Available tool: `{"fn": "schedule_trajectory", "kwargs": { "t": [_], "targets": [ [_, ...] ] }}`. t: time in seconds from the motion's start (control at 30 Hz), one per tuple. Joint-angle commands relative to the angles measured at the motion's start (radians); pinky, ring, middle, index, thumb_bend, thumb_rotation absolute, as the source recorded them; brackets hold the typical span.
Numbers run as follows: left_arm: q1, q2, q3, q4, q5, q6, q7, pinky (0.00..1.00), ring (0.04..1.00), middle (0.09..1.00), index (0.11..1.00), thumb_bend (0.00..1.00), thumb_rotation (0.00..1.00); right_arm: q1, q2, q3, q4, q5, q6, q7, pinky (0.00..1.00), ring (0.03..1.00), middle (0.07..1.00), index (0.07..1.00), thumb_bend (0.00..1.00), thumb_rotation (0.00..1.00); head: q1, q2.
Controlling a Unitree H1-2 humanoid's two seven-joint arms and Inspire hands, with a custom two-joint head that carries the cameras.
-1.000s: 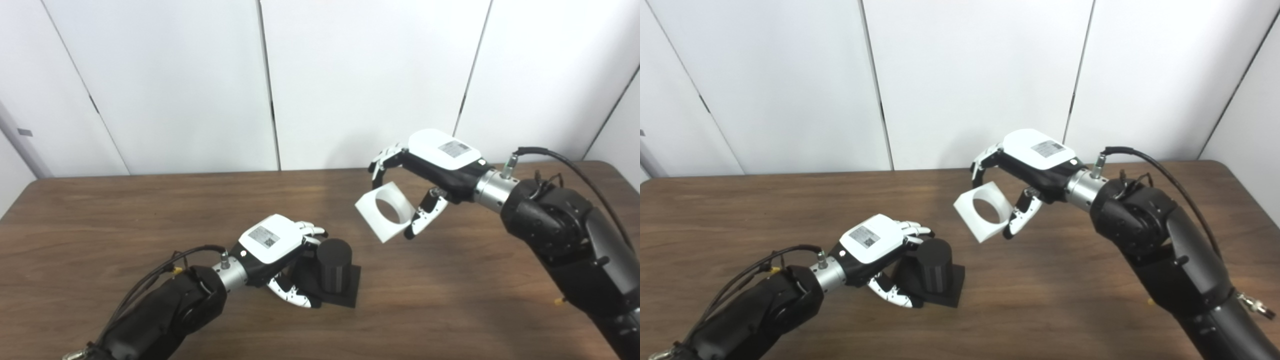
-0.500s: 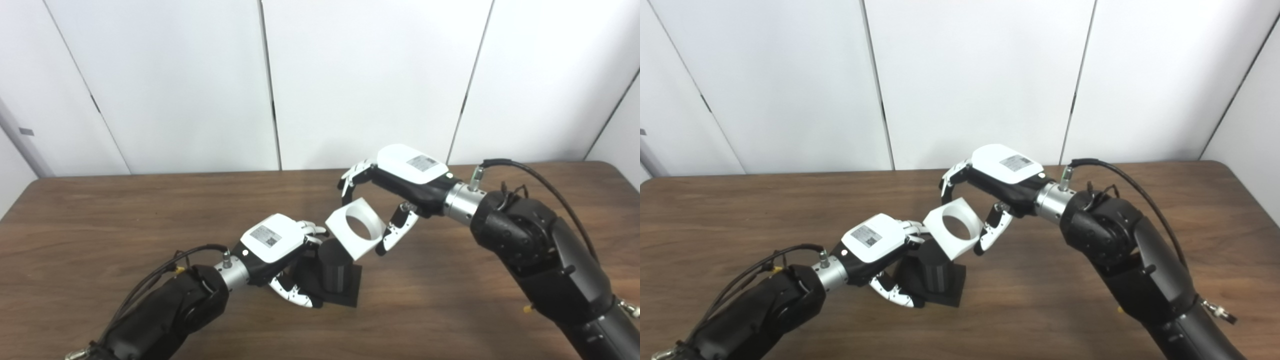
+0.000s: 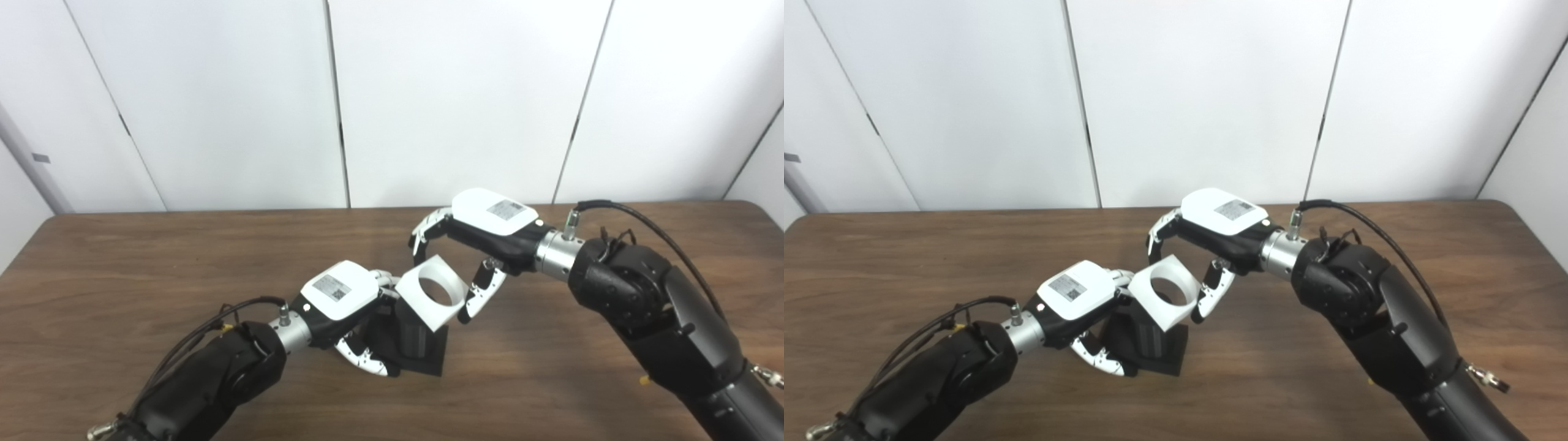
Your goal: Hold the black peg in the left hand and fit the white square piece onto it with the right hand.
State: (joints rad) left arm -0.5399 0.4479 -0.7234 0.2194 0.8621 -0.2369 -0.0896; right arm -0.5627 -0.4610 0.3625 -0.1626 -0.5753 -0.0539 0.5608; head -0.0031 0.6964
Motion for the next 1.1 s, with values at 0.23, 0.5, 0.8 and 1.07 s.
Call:
{"fn": "schedule_trajectory", "kwargs": {
  "t": [0.23, 0.5, 0.8, 1.07],
  "targets": [
    [0.055, -0.008, -0.066, 0.031, 0.095, 0.032, -0.137, 0.73, 0.869, 0.881, 0.579, 0.9, 0.25, -0.051, -0.002, -0.012, 0.021, 0.012, -0.057, -0.012, 0.75, 0.799, 0.748, 0.478, 0.52, 0.13, 0.007, 0.006],
    [0.057, -0.012, -0.064, 0.034, 0.089, 0.029, -0.131, 0.71, 0.863, 0.881, 0.579, 0.9, 0.25, -0.05, 0.015, -0.004, 0.036, 0.014, -0.067, -0.017, 0.76, 0.798, 0.748, 0.478, 0.52, 0.13, 0.008, 0.01],
    [0.054, -0.016, -0.07, 0.028, 0.099, 0.037, -0.146, 0.73, 0.87, 0.895, 0.58, 0.9, 0.25, -0.051, 0.045, 0.01, 0.045, 0.01, -0.067, -0.01, 0.76, 0.802, 0.75, 0.476, 0.52, 0.13, 0.015, 0.012],
    [0.051, -0.02, -0.074, 0.035, 0.104, 0.035, -0.149, 0.73, 0.872, 0.891, 0.579, 0.89, 0.27, -0.06, 0.067, 0.034, 0.026, 0.0, -0.053, 0.007, 0.79, 0.807, 0.752, 0.477, 0.52, 0.13, 0.013, 0.014]
  ]
}}
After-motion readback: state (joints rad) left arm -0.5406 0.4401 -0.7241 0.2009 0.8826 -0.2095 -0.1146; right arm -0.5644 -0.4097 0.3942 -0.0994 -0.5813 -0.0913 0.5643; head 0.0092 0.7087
